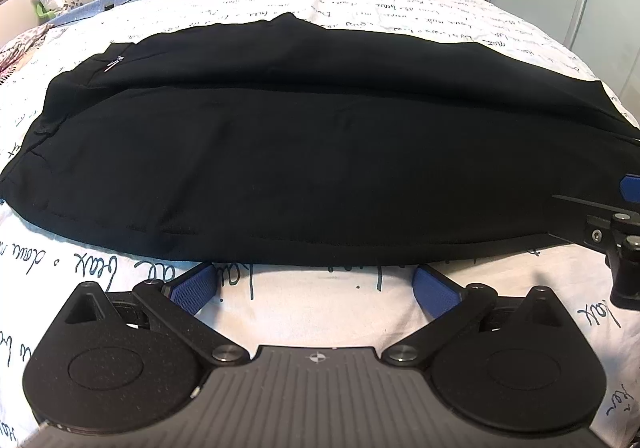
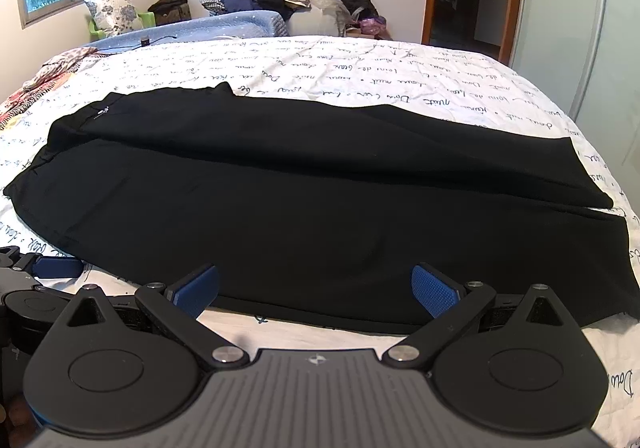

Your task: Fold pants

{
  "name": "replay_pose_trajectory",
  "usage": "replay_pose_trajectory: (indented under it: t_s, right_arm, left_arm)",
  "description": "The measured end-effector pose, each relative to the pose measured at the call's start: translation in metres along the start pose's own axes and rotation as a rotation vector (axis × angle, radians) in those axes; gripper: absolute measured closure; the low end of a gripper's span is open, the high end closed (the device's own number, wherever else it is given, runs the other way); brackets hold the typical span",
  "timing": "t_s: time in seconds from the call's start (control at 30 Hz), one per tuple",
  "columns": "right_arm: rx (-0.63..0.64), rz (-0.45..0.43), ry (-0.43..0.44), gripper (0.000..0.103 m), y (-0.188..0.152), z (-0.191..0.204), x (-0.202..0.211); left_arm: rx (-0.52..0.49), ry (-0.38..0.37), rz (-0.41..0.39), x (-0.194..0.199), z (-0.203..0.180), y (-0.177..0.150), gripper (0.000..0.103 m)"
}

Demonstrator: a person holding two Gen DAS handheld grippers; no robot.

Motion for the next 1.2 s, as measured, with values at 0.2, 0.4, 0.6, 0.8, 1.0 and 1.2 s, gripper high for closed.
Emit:
replay_pose_trajectory:
  t_s: [0.2, 0.4, 0.6, 0.8, 1.0, 1.2]
  right_arm:
    - [-0.009, 0.004, -0.011, 0.000, 0.001, -0.003, -0.001]
    - [0.004, 0.014, -0.008, 0.000, -0.001, -0.001, -0.003]
    - [0.013, 0.012, -0.009, 0.000, -0.001, 0.000, -0.002]
    - [0.010, -0.005, -0.027, 0.000, 0.004, -0.007, 0.002]
    - [0.031, -0.026, -0.049, 0.000, 0.015, -0.014, 0.004]
    - [0.017, -0.040, 0.006, 0.000, 0.035, -0.022, 0.002]
  left_arm:
    - [0.000, 0.000, 0.001, 0.000, 0.000, 0.001, 0.000]
    - [0.000, 0.000, 0.001, 0.000, 0.000, 0.001, 0.000]
    - [0.000, -0.004, 0.003, 0.000, 0.000, 0.001, 0.000]
    - [0.003, -0.019, 0.008, 0.001, 0.004, 0.005, 0.000]
    - [0.013, -0.017, -0.008, 0.008, 0.018, 0.015, 0.005]
    - [0.034, -0.027, -0.070, 0.012, 0.072, 0.053, 0.009]
Point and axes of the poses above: each gripper's, at about its wrist camera, not at the fingertips, and x roughly against the way its jaws point, z to its left, y to its top, the point moved 8 cm from there along -x, roughly the way its jaws point, and after that the axes turned 10 degrees about y, right-handed, at the moved point
